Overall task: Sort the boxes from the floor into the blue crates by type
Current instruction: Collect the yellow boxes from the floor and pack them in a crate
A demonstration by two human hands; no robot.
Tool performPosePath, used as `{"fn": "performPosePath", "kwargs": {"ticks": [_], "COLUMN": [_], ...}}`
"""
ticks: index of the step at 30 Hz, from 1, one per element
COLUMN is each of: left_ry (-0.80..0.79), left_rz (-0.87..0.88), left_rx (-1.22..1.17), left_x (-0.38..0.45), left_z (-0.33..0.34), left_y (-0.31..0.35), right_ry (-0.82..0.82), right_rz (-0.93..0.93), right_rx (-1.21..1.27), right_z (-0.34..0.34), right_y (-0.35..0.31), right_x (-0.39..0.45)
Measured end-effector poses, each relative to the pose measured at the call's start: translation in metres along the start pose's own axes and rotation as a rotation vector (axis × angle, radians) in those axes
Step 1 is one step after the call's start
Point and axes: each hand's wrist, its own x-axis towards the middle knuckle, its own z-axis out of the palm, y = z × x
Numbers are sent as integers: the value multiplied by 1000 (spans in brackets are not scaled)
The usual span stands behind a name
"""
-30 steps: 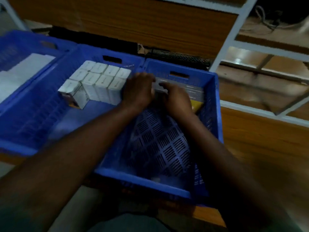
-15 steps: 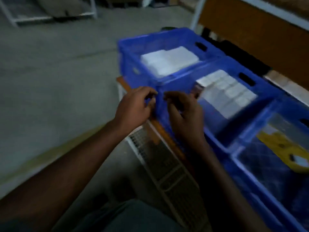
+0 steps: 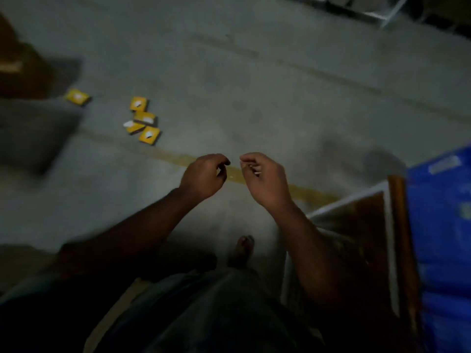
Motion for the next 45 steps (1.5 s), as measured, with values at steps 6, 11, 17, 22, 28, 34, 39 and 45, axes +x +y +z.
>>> {"fn": "performPosePath", "kwargs": {"ticks": [6,11,17,22,28,34,39,45], "left_ry": [151,274,319,298,266,183,139,45], "left_rz": [-244,-450,-638,-709,-765,-856,-908,-895], "left_rx": [69,100,121,92,14,-32,-108,-60], "left_x": [44,79,118,168,264,362,456,520], "left_z": [-27,-49,-75,-88,-126,-151,-142,-58], "left_y": [-69,-116,-181,-276,-411,-526,-608,-743], "right_ry": [-244,-375,-519,-625,-664,-687,-777,-822], "right_rz": [-98,-138,-148,-142,-69,-177,-177,28], "right_rx": [11,15,-2,-84,-183,-307,-333,-288], "right_z": [62,105,176,267,393,506,599,741], "right_y": [9,-3,-24,-31,-46,-48,-22,94], "right_x": [101,185,275,366,487,605,689,774]}}
